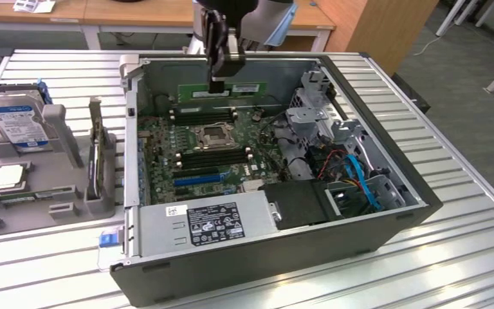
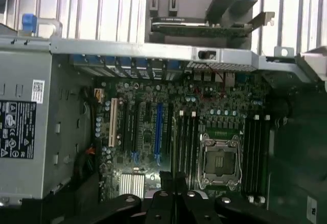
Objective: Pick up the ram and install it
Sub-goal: 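Pick up the ram and move it above insertion slot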
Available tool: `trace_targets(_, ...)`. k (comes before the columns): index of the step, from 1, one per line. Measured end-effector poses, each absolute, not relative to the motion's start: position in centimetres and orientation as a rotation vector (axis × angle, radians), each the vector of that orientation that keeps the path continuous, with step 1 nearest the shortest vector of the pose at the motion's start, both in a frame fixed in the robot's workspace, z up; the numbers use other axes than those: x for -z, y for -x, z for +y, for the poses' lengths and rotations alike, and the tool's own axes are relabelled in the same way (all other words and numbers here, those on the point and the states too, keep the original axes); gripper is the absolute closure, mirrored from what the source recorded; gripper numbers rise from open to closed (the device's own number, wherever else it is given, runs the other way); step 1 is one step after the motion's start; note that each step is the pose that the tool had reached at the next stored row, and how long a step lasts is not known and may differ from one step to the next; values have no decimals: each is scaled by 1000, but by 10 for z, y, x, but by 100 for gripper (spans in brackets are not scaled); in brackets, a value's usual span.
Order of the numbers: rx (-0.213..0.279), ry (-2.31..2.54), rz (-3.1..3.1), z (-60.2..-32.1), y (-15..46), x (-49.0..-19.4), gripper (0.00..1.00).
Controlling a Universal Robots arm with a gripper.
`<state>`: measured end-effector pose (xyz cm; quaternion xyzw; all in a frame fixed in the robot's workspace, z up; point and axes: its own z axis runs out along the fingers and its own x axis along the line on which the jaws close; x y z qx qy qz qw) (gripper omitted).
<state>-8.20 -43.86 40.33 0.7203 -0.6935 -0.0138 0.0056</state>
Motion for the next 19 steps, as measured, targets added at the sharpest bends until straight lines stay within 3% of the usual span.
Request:
trace_targets(14, 4, -2236, -2154, -392, 75, -404, 88)
trace_targets(19, 1, -2234, -2153, -390, 74, -406, 88)
